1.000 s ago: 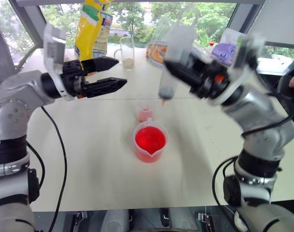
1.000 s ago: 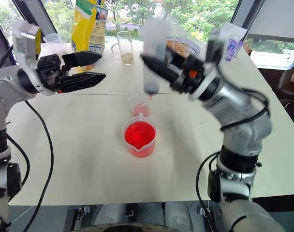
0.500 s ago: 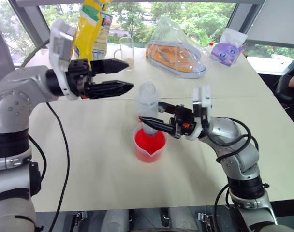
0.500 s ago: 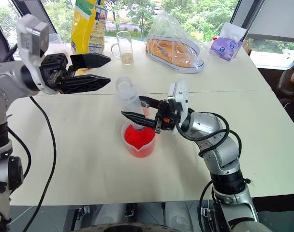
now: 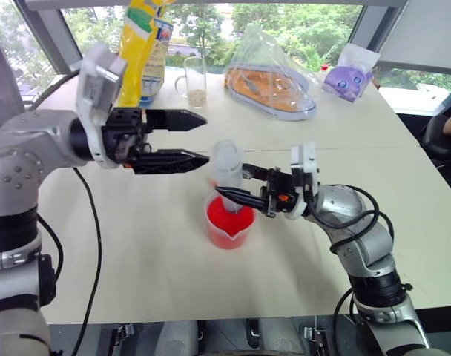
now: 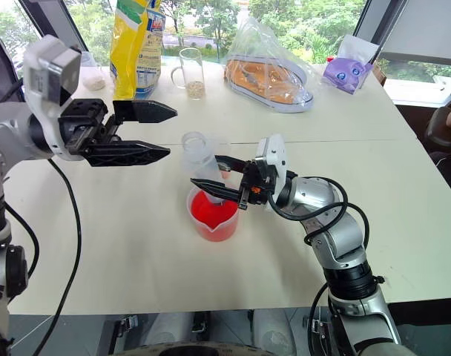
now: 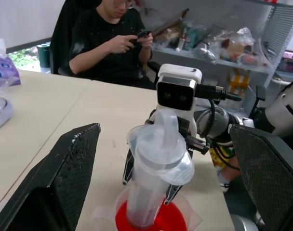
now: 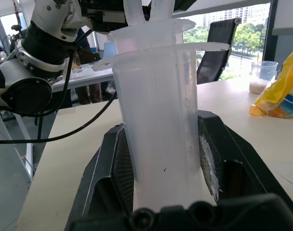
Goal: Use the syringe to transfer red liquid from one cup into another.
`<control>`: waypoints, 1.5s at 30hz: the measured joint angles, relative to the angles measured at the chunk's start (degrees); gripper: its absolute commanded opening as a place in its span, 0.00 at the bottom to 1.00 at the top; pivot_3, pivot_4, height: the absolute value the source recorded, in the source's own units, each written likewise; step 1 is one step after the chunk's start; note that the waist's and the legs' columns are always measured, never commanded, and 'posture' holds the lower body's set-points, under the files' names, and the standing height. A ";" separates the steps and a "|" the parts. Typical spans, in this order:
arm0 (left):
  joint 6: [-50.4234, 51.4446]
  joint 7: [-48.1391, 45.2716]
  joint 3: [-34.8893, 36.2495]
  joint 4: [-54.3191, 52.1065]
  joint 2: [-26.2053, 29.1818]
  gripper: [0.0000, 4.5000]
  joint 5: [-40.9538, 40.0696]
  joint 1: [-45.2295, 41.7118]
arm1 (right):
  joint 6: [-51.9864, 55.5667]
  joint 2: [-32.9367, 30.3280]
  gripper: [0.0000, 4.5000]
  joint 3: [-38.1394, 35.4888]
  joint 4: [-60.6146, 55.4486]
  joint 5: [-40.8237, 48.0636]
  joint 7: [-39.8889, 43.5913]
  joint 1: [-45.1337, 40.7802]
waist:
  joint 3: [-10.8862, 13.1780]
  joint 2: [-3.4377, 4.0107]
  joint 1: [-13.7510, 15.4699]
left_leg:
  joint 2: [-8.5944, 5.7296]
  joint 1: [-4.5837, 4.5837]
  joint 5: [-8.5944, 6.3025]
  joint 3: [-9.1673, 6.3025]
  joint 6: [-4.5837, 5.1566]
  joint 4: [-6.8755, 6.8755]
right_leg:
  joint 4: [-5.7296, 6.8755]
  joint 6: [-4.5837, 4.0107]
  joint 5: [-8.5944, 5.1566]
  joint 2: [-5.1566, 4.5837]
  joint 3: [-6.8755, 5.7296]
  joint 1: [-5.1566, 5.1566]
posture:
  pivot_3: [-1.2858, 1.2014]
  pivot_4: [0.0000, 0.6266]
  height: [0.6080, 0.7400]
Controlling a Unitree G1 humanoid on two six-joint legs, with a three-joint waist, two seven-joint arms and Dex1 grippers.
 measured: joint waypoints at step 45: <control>-1.84 -0.33 -6.83 4.00 -5.66 0.01 4.63 -4.44 | 0.99 -0.88 0.33 0.98 3.38 4.51 0.13 -0.55 | 0.00 0.00 -0.13 | 0.00 0.02 0.00 -0.01 0.00 0.00 | 0.01 0.00 0.00 0.02 0.00 0.00 | 0.52 0.24 1.00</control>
